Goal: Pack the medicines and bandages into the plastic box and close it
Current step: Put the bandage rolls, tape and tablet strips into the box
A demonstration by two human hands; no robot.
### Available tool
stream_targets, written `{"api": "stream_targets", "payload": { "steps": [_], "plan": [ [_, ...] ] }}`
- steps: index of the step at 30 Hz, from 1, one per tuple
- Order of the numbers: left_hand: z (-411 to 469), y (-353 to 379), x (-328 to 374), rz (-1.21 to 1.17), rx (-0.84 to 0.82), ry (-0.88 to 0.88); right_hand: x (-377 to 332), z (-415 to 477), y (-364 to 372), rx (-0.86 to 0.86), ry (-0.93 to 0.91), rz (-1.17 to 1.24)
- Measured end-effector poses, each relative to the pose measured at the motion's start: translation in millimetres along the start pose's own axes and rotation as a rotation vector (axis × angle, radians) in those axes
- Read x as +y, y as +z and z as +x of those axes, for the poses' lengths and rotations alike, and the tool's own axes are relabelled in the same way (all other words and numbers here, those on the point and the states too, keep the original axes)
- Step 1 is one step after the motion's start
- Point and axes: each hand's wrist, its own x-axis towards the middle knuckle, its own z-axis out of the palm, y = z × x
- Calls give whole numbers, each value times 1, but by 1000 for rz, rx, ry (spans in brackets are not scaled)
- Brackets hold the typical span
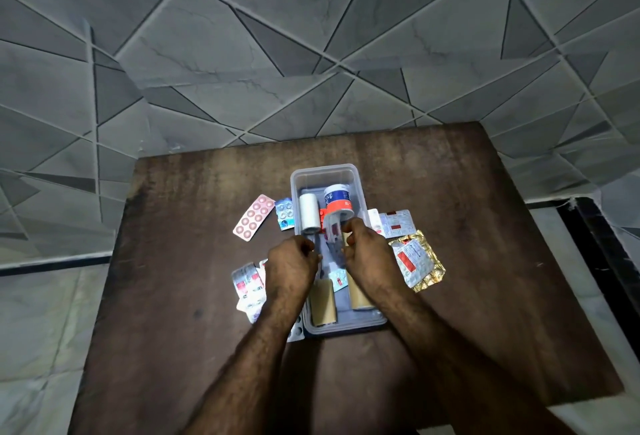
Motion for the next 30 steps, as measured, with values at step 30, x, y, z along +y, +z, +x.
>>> {"api": "stream_targets", "payload": {
  "steps": [30],
  "plan": [
    [-21, -11, -107, 101, 153, -261, 97, -7, -2, 174, 636, 86]
  ]
}}
